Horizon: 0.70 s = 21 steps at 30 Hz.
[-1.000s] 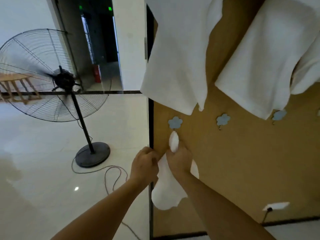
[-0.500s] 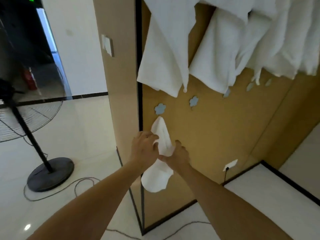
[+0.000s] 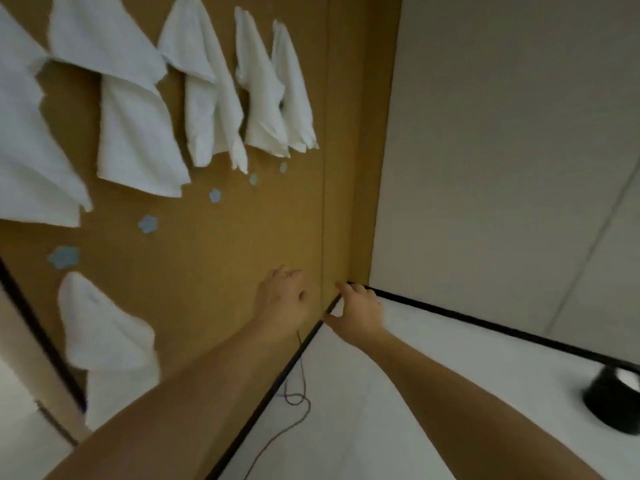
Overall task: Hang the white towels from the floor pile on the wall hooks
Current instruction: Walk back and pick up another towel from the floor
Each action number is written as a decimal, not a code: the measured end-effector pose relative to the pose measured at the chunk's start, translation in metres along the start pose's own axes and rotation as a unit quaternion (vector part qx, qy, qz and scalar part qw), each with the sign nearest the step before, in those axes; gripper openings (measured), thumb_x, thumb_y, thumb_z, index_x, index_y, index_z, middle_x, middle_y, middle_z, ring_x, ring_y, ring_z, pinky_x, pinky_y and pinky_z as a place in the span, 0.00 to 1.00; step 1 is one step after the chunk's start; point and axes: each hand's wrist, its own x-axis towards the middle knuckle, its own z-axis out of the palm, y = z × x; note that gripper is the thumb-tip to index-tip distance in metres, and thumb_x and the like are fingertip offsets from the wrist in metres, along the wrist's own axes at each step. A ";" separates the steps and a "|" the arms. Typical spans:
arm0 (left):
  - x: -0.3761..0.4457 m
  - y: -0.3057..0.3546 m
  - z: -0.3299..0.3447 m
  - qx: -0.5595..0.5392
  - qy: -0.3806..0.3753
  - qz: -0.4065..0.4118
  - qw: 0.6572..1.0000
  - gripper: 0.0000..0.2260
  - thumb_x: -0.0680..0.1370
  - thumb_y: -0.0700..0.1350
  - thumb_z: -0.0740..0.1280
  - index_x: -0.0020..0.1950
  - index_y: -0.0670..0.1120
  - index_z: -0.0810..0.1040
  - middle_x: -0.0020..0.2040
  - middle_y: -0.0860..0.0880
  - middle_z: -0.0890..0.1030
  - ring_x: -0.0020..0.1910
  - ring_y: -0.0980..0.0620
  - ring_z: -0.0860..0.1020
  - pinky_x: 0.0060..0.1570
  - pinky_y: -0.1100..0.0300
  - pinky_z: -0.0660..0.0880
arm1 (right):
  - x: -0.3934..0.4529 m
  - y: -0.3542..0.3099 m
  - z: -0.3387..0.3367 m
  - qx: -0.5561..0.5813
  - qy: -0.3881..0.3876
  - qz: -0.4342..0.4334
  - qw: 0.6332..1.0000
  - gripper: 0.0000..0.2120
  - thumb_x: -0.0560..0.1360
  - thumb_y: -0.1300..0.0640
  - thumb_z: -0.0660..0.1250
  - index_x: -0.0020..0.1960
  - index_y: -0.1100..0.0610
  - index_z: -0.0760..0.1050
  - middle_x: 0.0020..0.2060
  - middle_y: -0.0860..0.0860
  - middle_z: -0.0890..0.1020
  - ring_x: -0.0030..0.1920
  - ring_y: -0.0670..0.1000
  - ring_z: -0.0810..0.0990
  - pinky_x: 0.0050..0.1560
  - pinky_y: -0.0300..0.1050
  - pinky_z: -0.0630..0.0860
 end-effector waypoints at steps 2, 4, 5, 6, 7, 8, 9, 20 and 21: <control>0.004 0.070 0.032 -0.030 -0.038 0.047 0.998 0.13 0.78 0.45 0.61 0.61 0.47 0.77 0.58 0.48 0.76 0.54 0.47 0.74 0.50 0.53 0.75 | -0.025 0.067 -0.037 -0.016 0.027 0.042 0.999 0.35 0.71 0.39 0.68 0.74 0.47 0.63 0.68 0.52 0.72 0.66 0.58 0.69 0.63 0.54 0.70; 0.007 0.143 0.063 -0.053 -0.069 0.077 0.993 0.17 0.78 0.47 0.61 0.67 0.49 0.74 0.64 0.49 0.74 0.60 0.47 0.72 0.57 0.53 0.73 | -0.054 0.130 -0.073 -0.027 0.055 0.090 0.994 0.36 0.71 0.38 0.68 0.74 0.47 0.62 0.68 0.52 0.72 0.67 0.58 0.68 0.64 0.55 0.70; 0.007 0.180 0.078 -0.063 -0.085 0.091 0.990 0.18 0.78 0.47 0.62 0.68 0.49 0.73 0.66 0.49 0.72 0.62 0.47 0.71 0.60 0.52 0.72 | -0.070 0.160 -0.090 -0.031 0.068 0.114 0.991 0.36 0.71 0.38 0.68 0.75 0.48 0.62 0.68 0.52 0.72 0.67 0.57 0.68 0.64 0.55 0.70; 0.006 0.217 0.093 -0.072 -0.101 0.110 0.986 0.19 0.79 0.47 0.62 0.69 0.48 0.72 0.67 0.48 0.72 0.64 0.47 0.69 0.62 0.51 0.70 | -0.088 0.190 -0.107 -0.036 0.082 0.138 0.986 0.36 0.71 0.38 0.68 0.75 0.48 0.61 0.69 0.52 0.72 0.68 0.57 0.68 0.65 0.55 0.69; 0.003 0.254 0.108 -0.076 -0.116 0.131 0.982 0.19 0.79 0.47 0.62 0.70 0.48 0.72 0.68 0.48 0.71 0.65 0.47 0.69 0.64 0.51 0.70 | -0.107 0.219 -0.123 -0.042 0.095 0.162 0.981 0.36 0.72 0.38 0.68 0.75 0.48 0.61 0.69 0.52 0.71 0.68 0.57 0.67 0.65 0.55 0.68; -0.002 0.289 0.122 -0.078 -0.130 0.152 0.977 0.19 0.79 0.48 0.62 0.70 0.48 0.71 0.68 0.48 0.71 0.65 0.47 0.69 0.64 0.51 0.69 | -0.126 0.247 -0.139 -0.046 0.106 0.187 0.976 0.36 0.72 0.38 0.68 0.75 0.48 0.61 0.69 0.52 0.71 0.68 0.57 0.67 0.65 0.55 0.68; -0.008 0.323 0.135 -0.082 -0.143 0.172 0.971 0.19 0.79 0.49 0.62 0.70 0.49 0.71 0.68 0.49 0.71 0.65 0.47 0.69 0.64 0.52 0.69 | -0.146 0.274 -0.154 -0.050 0.118 0.213 0.969 0.36 0.72 0.39 0.68 0.75 0.48 0.61 0.70 0.51 0.70 0.69 0.57 0.67 0.65 0.55 0.67; -0.107 0.645 0.256 -0.153 -0.273 0.417 0.854 0.17 0.78 0.51 0.64 0.66 0.52 0.73 0.63 0.51 0.73 0.61 0.48 0.73 0.61 0.53 0.71 | -0.377 0.496 -0.264 -0.062 0.200 0.504 0.838 0.34 0.73 0.41 0.68 0.75 0.48 0.61 0.69 0.52 0.71 0.67 0.56 0.68 0.65 0.53 0.68; -0.117 0.671 0.268 -0.160 -0.285 0.434 0.839 0.17 0.78 0.51 0.64 0.67 0.52 0.72 0.64 0.51 0.73 0.61 0.48 0.72 0.61 0.53 0.71 | -0.395 0.512 -0.269 -0.058 0.206 0.528 0.822 0.34 0.74 0.41 0.67 0.75 0.48 0.61 0.69 0.52 0.71 0.68 0.56 0.68 0.65 0.54 0.67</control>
